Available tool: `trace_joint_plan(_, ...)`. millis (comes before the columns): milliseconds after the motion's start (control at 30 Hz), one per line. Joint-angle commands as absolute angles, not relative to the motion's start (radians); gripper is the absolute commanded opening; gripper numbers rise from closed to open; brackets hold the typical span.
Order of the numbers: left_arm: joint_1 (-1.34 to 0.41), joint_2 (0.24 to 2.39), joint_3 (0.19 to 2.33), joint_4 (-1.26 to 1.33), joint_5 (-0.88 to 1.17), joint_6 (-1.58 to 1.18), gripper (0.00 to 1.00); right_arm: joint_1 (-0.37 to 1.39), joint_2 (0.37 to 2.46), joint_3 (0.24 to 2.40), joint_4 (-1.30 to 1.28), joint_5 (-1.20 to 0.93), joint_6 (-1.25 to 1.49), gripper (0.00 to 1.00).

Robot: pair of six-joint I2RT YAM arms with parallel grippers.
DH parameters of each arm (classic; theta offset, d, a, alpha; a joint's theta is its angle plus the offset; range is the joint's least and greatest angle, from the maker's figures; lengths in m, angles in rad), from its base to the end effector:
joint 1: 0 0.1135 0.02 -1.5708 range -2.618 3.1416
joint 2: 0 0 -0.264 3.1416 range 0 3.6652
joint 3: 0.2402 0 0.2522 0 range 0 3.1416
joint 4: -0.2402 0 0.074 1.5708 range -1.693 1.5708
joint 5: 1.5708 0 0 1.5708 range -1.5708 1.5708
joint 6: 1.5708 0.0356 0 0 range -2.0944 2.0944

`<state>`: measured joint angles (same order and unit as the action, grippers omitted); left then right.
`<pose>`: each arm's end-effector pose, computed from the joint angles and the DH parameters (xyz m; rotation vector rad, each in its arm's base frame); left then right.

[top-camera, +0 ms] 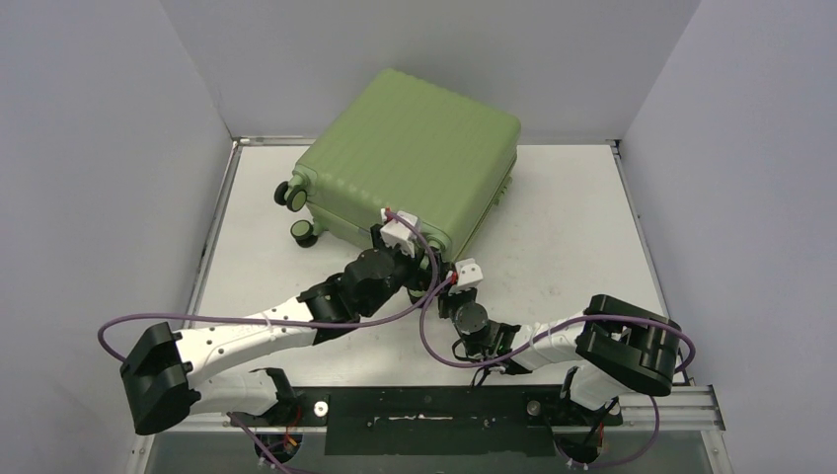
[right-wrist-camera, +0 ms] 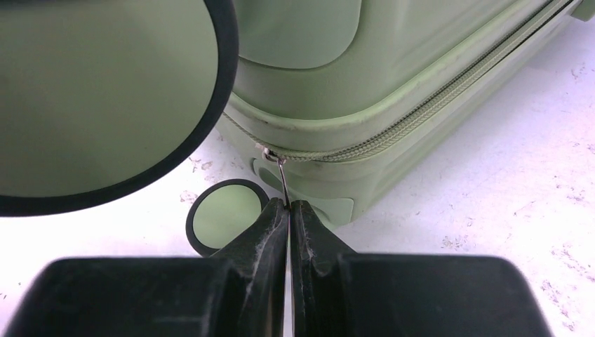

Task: Pack the luggage
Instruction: Zip the luggage at the center of the board.

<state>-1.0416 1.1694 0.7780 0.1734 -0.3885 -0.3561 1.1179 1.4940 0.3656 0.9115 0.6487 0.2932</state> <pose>0.1482 -0.2268 0.2954 0.3369 1.7890 -0.6578 0.1326 0.2233 0.1590 -0.2610 1.7454 0.4517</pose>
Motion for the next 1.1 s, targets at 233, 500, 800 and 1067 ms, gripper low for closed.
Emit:
trace_joint_plan(233,-0.988,1.26,0.883,0.11,-0.361,-0.323,0.78,1.13,1.464,0.417,0.965,0.658,0.25,0.0)
trace_joint_plan(500,-0.978,1.295,0.87,0.095,-0.333,-0.313,0.49,1.143,1.422,0.389,0.949,0.687,0.253,0.0)
trace_joint_plan(800,-0.976,1.296,0.847,0.073,-0.39,-0.289,0.0,1.174,1.367,0.376,0.892,0.82,0.257,0.0)
trace_joint_plan(1067,-0.973,1.277,0.803,0.074,-0.416,-0.291,0.0,1.177,1.345,0.364,0.846,0.912,0.299,0.0)
